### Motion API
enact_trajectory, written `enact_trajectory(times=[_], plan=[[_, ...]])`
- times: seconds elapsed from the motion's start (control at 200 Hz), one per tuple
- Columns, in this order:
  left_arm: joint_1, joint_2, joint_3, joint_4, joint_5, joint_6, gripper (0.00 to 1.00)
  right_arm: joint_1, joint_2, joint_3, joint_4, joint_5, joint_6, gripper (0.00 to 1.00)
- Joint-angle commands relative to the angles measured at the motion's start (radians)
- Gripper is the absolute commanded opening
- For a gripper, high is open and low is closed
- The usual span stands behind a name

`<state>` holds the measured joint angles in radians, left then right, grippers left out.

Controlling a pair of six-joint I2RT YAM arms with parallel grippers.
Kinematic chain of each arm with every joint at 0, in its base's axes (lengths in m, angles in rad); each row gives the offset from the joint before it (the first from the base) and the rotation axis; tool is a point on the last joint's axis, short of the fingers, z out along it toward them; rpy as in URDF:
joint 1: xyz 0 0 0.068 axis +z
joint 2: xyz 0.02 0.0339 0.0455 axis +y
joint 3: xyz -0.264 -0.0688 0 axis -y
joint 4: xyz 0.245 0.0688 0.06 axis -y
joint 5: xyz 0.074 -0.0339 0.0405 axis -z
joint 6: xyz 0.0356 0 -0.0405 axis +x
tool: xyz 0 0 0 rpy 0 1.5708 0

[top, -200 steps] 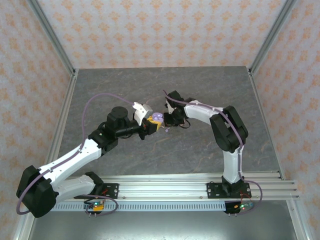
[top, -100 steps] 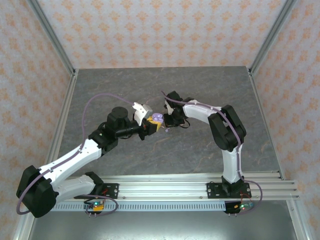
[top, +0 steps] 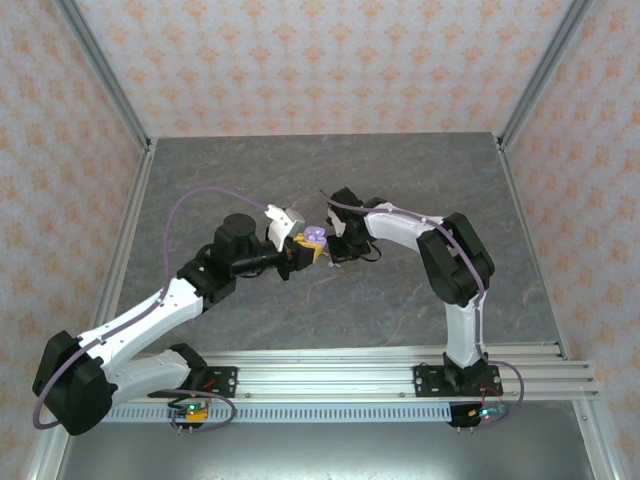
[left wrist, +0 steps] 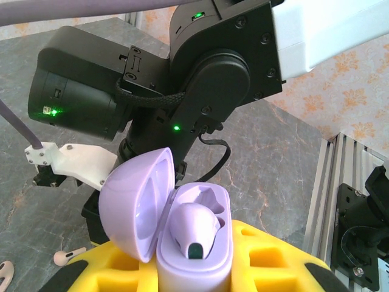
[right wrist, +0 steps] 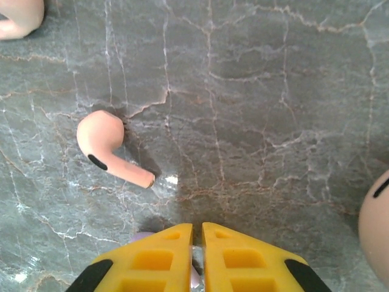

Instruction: Insert the wireless bluetooth earbuds into the charging case

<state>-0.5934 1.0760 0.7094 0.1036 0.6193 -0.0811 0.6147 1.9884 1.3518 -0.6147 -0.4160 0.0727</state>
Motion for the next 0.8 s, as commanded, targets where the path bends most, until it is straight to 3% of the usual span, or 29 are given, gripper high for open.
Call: enact_trajectory(times=[0.0,0.23,0.47,0.796], plan=[[0.004,-0.019,-0.011,0.013,-0.007,-0.013,0.0,0.008,-0.038,-0.031,-0.071,-0.006,-0.018,0.14],[0.005,-0.021,-0.013,0.016,-0.007,-0.015,0.0,0.008,-0.055,-0.047,-0.047,-0.071,-0.02,0.16],[0.004,-0.028,-0.016,0.012,-0.013,-0.013,0.0,0.009,-0.116,-0.045,-0.057,0.003,0.018,0.2],[0.004,-0.039,-0.028,0.019,-0.036,-0.009,0.0,0.011,-0.124,-0.019,-0.048,0.01,0.233,0.45]])
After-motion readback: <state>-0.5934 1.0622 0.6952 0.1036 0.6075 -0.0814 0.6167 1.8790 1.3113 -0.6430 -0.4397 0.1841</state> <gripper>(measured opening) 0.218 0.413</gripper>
